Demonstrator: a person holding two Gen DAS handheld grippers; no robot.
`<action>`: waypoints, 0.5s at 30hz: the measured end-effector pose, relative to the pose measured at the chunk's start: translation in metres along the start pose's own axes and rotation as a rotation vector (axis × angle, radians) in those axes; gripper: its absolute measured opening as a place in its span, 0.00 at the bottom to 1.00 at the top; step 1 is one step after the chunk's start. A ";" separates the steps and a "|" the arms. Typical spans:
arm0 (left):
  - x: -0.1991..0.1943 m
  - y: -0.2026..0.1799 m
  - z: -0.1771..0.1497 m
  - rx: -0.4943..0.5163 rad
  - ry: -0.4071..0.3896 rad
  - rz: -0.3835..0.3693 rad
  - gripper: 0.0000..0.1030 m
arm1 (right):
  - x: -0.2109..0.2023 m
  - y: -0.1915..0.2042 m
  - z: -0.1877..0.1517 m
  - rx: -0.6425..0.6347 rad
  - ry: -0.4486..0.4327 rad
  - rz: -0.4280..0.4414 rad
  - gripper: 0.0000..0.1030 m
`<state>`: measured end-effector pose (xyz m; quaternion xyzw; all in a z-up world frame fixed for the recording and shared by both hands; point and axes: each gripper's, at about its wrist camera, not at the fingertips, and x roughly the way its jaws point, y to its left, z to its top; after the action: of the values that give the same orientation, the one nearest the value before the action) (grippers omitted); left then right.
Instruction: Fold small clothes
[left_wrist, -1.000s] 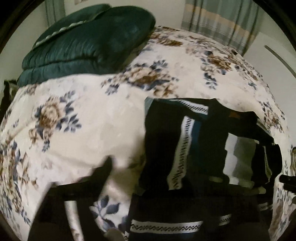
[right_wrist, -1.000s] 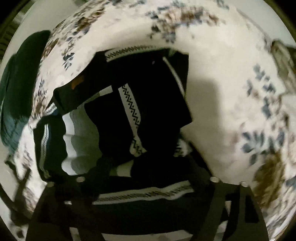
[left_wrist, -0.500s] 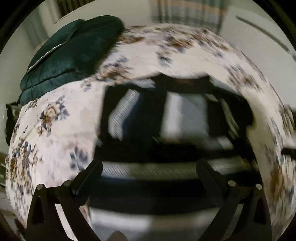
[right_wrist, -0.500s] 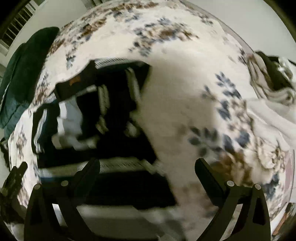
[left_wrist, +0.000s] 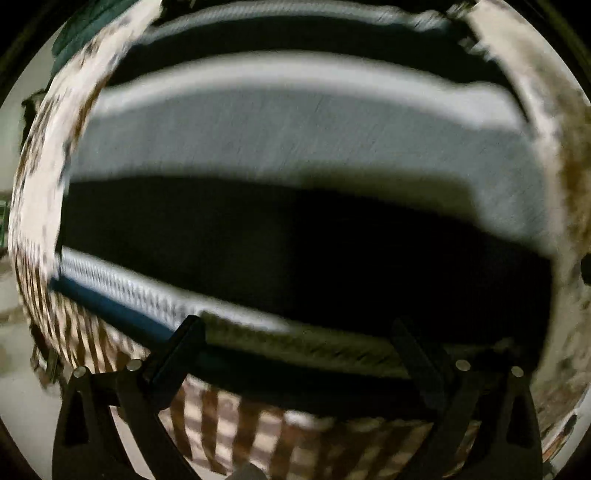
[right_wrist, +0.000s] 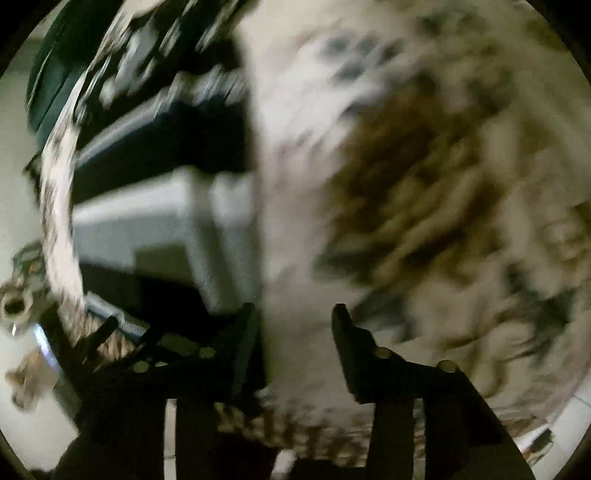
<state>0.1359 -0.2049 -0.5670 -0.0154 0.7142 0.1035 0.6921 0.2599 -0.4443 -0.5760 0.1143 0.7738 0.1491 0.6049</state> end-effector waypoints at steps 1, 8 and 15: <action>0.003 0.004 -0.005 -0.005 0.009 0.004 1.00 | 0.011 0.009 -0.006 -0.023 0.009 0.001 0.33; -0.003 0.044 -0.062 -0.045 0.054 0.040 1.00 | 0.085 0.024 -0.083 -0.127 0.204 -0.149 0.32; -0.025 0.173 -0.063 -0.396 -0.089 -0.025 1.00 | 0.059 -0.005 -0.097 0.030 0.161 0.011 0.52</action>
<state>0.0458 -0.0493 -0.5190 -0.1555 0.6484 0.2340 0.7075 0.1516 -0.4373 -0.6096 0.1155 0.8214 0.1494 0.5381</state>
